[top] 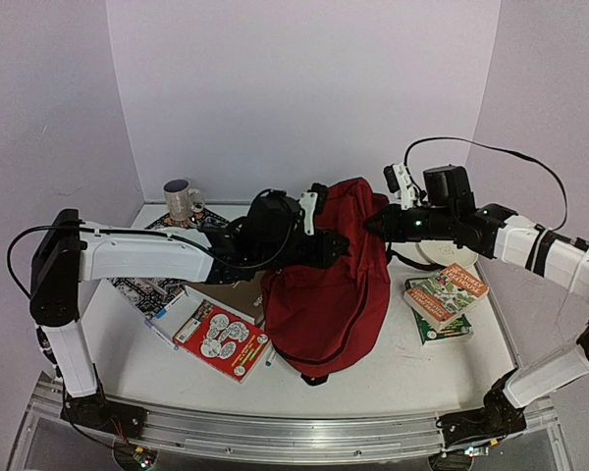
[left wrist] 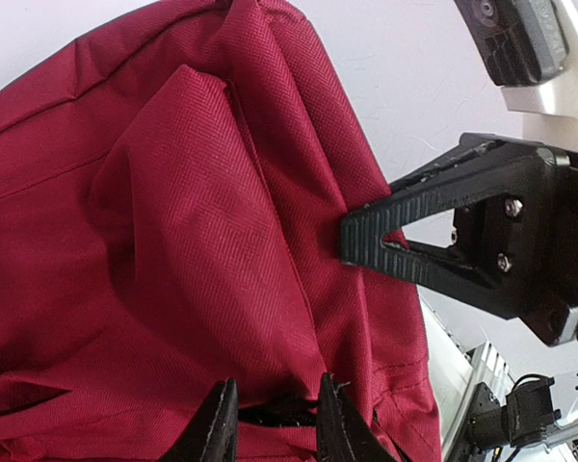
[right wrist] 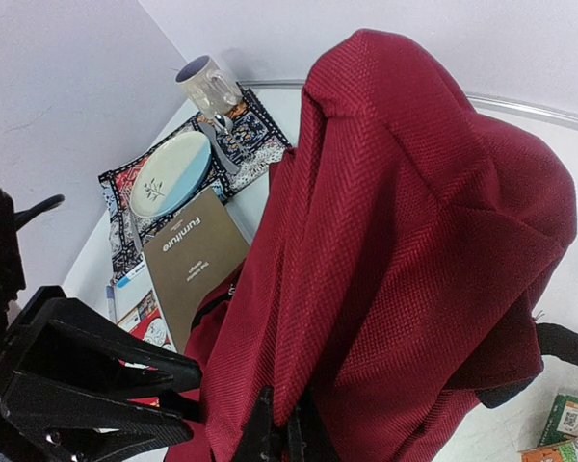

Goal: Pack the student bag
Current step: Pick up the lower front pocket of the student bag, then unzip the lower front pocket of the student bag.

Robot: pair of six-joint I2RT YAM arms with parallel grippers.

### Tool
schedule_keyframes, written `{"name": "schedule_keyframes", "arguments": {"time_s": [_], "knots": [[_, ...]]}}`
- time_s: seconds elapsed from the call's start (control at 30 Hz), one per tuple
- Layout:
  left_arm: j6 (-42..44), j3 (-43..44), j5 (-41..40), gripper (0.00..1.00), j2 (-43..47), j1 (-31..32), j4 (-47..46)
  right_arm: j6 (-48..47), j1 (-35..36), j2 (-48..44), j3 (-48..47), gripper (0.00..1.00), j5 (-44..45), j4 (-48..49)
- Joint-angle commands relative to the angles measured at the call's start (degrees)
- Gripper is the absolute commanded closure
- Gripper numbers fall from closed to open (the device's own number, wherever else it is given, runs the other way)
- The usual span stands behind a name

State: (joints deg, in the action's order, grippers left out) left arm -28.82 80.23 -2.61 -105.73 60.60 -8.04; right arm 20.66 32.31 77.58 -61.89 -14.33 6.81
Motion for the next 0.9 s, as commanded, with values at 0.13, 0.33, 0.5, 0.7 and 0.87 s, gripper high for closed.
{"name": "schedule_keyframes", "arguments": {"time_s": [0.13, 0.33, 0.5, 0.7, 0.87], "knots": [[-0.5, 4.5, 1.9, 0.77, -2.1, 0.2, -3.1, -1.2, 0.9, -1.5, -3.4, 1.00, -0.4, 2.1], [0.3, 1.6, -0.8, 0.95, 0.3, 0.1, -3.1, -1.7, 1.0, -1.8, -3.1, 1.00, 2.0, 1.8], [1.2, -2.3, -4.5, 1.00, 3.0, 0.0, -3.1, -2.8, 0.9, -2.6, -2.5, 1.00, 7.1, 0.8], [-0.5, -7.0, -5.3, 1.00, 5.3, -2.0, -3.1, -3.6, -0.2, -2.9, -2.0, 1.00, 9.3, -0.2], [-1.8, -7.8, 0.2, 1.00, 5.0, -3.0, -4.7, -3.2, -0.3, -1.4, -2.5, 1.00, 5.4, -0.3]]}}
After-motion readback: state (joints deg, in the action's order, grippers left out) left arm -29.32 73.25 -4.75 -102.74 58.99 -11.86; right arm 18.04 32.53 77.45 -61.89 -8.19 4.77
